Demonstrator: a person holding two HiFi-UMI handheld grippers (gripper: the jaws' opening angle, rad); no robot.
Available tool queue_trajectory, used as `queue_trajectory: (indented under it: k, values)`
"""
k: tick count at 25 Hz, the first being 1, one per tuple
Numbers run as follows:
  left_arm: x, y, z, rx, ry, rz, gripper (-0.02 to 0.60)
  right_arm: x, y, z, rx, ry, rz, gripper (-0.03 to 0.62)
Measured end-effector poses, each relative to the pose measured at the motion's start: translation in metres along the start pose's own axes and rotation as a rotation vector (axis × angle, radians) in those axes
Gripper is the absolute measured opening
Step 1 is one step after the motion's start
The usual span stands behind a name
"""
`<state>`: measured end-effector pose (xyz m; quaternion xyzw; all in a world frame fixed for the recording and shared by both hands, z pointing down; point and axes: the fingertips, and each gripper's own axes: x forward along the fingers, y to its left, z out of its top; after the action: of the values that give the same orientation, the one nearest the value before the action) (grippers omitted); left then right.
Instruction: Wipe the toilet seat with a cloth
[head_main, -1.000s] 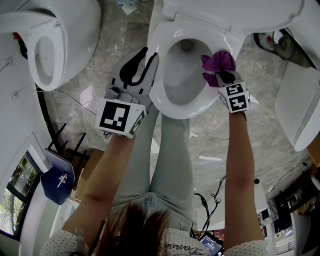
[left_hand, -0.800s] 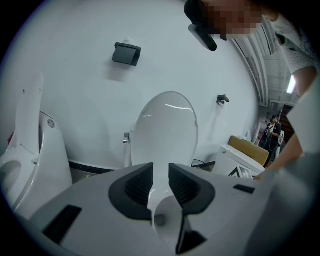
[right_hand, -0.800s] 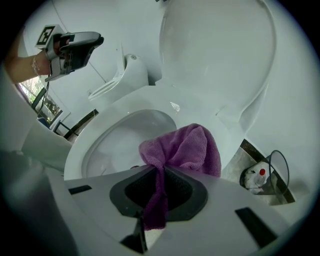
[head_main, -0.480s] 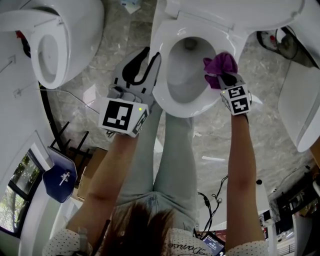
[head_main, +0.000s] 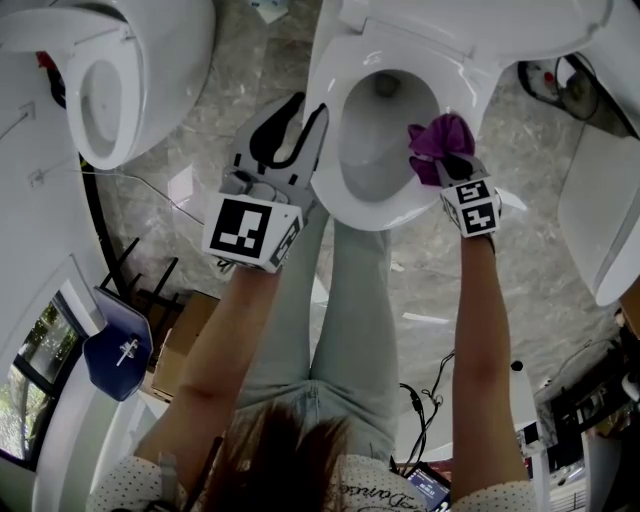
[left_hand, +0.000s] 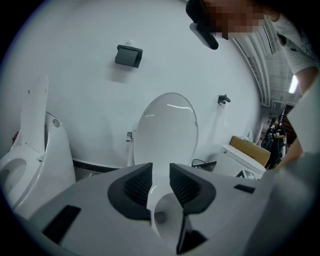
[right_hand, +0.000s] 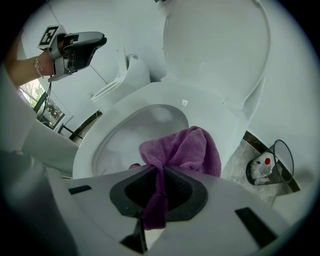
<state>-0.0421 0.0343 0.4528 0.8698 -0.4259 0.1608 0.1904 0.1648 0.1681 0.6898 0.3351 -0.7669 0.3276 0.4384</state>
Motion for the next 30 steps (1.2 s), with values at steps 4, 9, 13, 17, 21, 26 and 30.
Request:
queue_trajectory:
  k: [4,9,13,17,21,26,30]
  values:
    - [-0.004,-0.001,-0.002,0.001,0.005,-0.001,0.094,-0.002,0.008,-0.006,0.006,0.01,0.004,0.054]
    - [-0.007,-0.001,-0.004,-0.004,0.004,0.002,0.094,-0.003,0.018,-0.012,0.018,0.018,0.012,0.054]
    - [-0.01,0.001,-0.002,-0.006,-0.005,0.013,0.091,-0.004,0.027,-0.017,0.027,0.028,0.022,0.054]
    - [-0.012,0.001,-0.001,-0.005,-0.007,0.015,0.05,-0.005,0.033,-0.021,0.035,0.029,0.031,0.054]
    - [-0.012,-0.001,0.0,-0.001,-0.008,0.017,0.035,-0.007,0.042,-0.028,0.048,0.043,0.043,0.054]
    - [-0.015,-0.003,0.001,-0.003,-0.009,0.02,0.028,-0.007,0.051,-0.033,0.057,0.053,0.047,0.054]
    - [-0.017,-0.004,0.0,-0.001,-0.008,0.024,0.026,-0.007,0.058,-0.036,0.062,0.052,0.057,0.054]
